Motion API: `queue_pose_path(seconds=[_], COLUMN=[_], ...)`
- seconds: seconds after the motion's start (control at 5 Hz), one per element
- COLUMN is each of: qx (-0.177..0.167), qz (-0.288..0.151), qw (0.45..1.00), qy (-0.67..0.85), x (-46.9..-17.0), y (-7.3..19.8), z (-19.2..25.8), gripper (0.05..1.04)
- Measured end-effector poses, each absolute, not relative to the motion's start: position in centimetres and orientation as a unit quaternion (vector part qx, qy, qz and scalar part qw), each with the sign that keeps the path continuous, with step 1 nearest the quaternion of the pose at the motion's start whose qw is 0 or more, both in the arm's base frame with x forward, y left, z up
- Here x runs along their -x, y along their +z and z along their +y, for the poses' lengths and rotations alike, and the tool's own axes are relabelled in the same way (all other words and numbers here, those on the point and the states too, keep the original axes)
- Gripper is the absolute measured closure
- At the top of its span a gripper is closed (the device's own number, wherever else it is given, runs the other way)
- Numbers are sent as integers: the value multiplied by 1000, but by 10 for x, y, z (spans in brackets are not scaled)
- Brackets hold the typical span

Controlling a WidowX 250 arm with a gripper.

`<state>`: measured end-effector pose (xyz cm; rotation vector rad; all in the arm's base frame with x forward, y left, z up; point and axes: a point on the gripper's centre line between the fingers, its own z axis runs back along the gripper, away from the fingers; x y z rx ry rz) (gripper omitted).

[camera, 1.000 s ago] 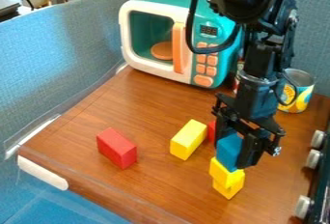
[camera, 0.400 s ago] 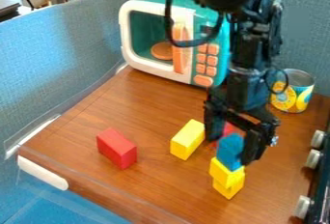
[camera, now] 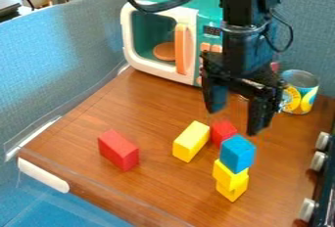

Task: Put the blue block in yellow block

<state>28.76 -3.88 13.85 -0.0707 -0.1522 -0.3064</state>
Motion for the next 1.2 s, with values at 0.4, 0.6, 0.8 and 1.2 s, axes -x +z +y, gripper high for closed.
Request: queue_pose_path(seconds=[0.4, 0.6, 0.8, 1.2], qx=[22, 25, 25, 23], qz=[-7, -4, -4, -4], qw=[990, 990, 991, 990], qy=[-138, -136, -135, -136], x=[-292, -291, -291, -291], y=[113, 113, 113, 113], z=[-23, -22, -22, -22], gripper=[83, 83, 83, 83])
